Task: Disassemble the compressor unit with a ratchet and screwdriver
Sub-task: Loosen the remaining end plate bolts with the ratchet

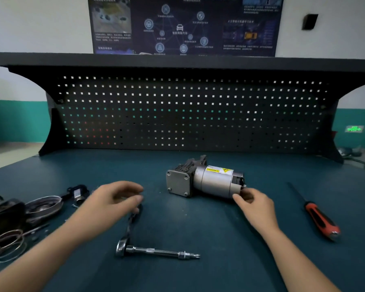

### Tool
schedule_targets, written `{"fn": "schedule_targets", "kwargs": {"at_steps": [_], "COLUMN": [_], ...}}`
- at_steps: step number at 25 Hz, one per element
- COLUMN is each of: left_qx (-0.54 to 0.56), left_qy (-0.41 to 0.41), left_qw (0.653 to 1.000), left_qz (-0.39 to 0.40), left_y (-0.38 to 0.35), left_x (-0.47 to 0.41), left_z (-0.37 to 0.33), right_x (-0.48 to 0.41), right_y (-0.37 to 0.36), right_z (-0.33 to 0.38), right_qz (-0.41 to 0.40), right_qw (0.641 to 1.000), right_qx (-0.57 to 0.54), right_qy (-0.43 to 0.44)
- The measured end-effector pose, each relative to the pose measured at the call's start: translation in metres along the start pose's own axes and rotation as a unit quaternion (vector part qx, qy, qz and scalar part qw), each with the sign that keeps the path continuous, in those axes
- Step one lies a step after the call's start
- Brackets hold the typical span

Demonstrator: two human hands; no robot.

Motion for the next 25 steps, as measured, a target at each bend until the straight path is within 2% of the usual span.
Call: {"fn": "schedule_targets", "kwargs": {"at_steps": [3, 7, 11, 13, 15, 17, 18, 19, 21, 22, 23, 24, 25], "left_qx": [0.137, 0.262, 0.366, 0.379, 0.392, 0.394, 0.394, 0.397, 0.394, 0.389, 0.379, 0.342, 0.261], "left_qy": [0.094, 0.206, 0.308, 0.331, 0.341, 0.344, 0.349, 0.357, 0.372, 0.373, 0.371, 0.358, 0.328], "left_qw": [0.985, 0.940, 0.877, 0.863, 0.854, 0.852, 0.851, 0.846, 0.840, 0.842, 0.848, 0.869, 0.908], "left_qz": [0.044, 0.070, 0.051, 0.037, 0.013, -0.006, -0.003, 0.003, 0.017, 0.017, 0.011, -0.002, -0.017], "left_y": [-0.046, -0.085, -0.106, -0.103, -0.094, -0.088, -0.088, -0.090, -0.098, -0.102, -0.105, -0.105, -0.102], "left_x": [-0.007, -0.030, -0.050, -0.056, -0.061, -0.061, -0.059, -0.056, -0.052, -0.052, -0.053, -0.057, -0.063], "left_z": [-0.015, -0.015, 0.000, 0.008, 0.016, 0.025, 0.028, 0.030, 0.032, 0.032, 0.031, 0.030, 0.029], "right_x": [-0.002, -0.001, 0.010, 0.025, 0.044, 0.067, 0.075, 0.078, 0.069, 0.060, 0.052, 0.048, 0.047], "right_y": [-0.002, 0.000, 0.004, 0.003, -0.004, -0.013, -0.013, -0.010, 0.003, 0.007, 0.007, 0.003, -0.005], "right_z": [0.002, 0.010, 0.028, 0.044, 0.064, 0.085, 0.094, 0.101, 0.100, 0.096, 0.089, 0.081, 0.074], "right_qz": [-0.016, -0.013, 0.030, 0.056, 0.118, 0.203, 0.213, 0.185, 0.068, 0.039, 0.052, 0.088, 0.134], "right_qw": [0.999, 0.998, 0.995, 0.992, 0.984, 0.960, 0.955, 0.962, 0.985, 0.992, 0.996, 0.994, 0.986], "right_qx": [0.031, 0.067, 0.097, 0.110, 0.133, 0.181, 0.186, 0.168, 0.090, 0.039, -0.017, -0.066, -0.101], "right_qy": [0.010, 0.016, 0.004, 0.006, 0.024, 0.064, 0.085, 0.111, 0.133, 0.111, 0.071, 0.024, -0.024]}}
Point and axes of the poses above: each hand's wrist, its own x-axis away from the middle knuckle, its own y-axis out of the back of the hand, z = x × y, the point moved 2 cm from there along -x, towards the middle knuckle, and after that the axes turned 3 degrees about -x, right-handed, at the moved point
